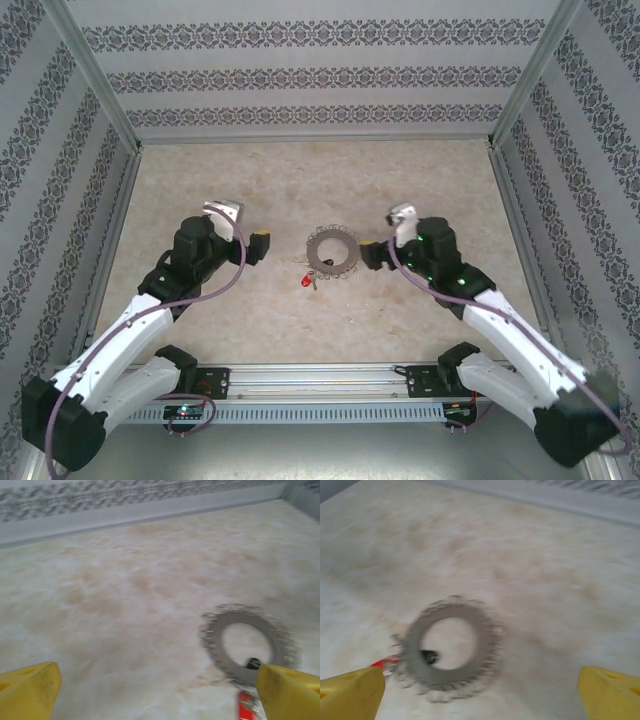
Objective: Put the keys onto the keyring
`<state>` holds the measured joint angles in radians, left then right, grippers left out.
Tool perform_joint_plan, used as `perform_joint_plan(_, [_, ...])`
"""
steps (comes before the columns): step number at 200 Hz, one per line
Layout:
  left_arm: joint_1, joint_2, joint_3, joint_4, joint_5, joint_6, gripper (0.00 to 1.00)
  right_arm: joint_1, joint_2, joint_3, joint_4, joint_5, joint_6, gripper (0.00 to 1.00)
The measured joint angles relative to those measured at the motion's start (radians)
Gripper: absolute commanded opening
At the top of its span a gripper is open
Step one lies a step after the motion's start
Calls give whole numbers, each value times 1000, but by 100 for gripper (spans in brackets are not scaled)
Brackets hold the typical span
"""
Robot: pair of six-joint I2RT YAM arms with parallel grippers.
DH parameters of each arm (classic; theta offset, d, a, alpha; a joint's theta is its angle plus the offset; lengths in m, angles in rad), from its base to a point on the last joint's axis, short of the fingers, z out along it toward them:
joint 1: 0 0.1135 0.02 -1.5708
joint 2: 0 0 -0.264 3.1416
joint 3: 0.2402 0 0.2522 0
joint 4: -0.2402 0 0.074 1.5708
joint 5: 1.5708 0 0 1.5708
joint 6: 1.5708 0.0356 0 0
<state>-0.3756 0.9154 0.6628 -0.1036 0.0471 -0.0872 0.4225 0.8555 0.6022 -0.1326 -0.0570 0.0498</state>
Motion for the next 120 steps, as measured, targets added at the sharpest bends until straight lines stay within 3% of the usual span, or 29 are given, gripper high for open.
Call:
perform_joint_plan(29, [136,82,-20,46,-57,-10,100,-177,-172,-199,146,85,0,98])
perform_joint_plan(48, [199,99,-51,94,-98,-16,100,-276,-185,-318,270,103,2,98])
perform_joint_plan(75, [258,131,-97,169,-156,-15,100,-377,-29,-394,435,90,8,98])
perform_joint_plan(120, [341,256,-196,386,-171,-16,100,-388,322,-373,737,80,-23,98])
